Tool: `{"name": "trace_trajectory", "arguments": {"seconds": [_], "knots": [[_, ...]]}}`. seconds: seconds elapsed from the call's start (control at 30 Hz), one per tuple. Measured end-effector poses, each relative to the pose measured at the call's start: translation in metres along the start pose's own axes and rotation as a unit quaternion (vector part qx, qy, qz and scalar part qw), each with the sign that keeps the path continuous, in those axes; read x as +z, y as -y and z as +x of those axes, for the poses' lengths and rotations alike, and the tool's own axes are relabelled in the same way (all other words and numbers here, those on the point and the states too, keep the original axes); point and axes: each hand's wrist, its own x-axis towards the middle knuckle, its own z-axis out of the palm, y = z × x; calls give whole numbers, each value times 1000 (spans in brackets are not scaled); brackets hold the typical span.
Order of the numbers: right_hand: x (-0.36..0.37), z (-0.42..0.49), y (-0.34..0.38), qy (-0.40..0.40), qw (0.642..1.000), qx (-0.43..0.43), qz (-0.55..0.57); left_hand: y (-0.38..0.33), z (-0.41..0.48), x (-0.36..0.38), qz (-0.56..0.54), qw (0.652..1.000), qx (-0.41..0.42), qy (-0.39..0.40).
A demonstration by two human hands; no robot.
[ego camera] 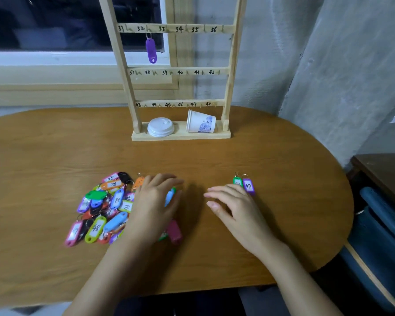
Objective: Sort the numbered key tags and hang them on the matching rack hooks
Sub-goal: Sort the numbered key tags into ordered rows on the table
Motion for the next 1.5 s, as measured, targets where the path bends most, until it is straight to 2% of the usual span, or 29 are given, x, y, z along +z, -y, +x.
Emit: {"name": "trace_trajectory", "arguments": {"seconds": [0.13,0.37,0.63,0.9,1.13,1.3,1.43,1.5], "knots": [[31,10,27,6,999,-25,30,22,-21,-18,-1,999,-43,-32],[51,15,33,-11,999,-10,33,29,-40,-18,77,996,-43,33],[51,26,29,-28,998,25,59,39,-32,-10,63,996,-67,-16],[60,58,26,40,999,-36,0,43,-32,-13,21,997,-70,-27],[63,57,20,-37,996,-77,-27,34,-29,-16,5,997,-80,-6],[62,55,21,-79,992,-83,-46,34,-26,-13,70,995,-65,17],[57,54,19,-125,992,-28,-18,35,-24,-13,51,997,-65,-1],[56,53,17,-155,985,25,66,35,-23,-13,41,997,-66,-5]]}}
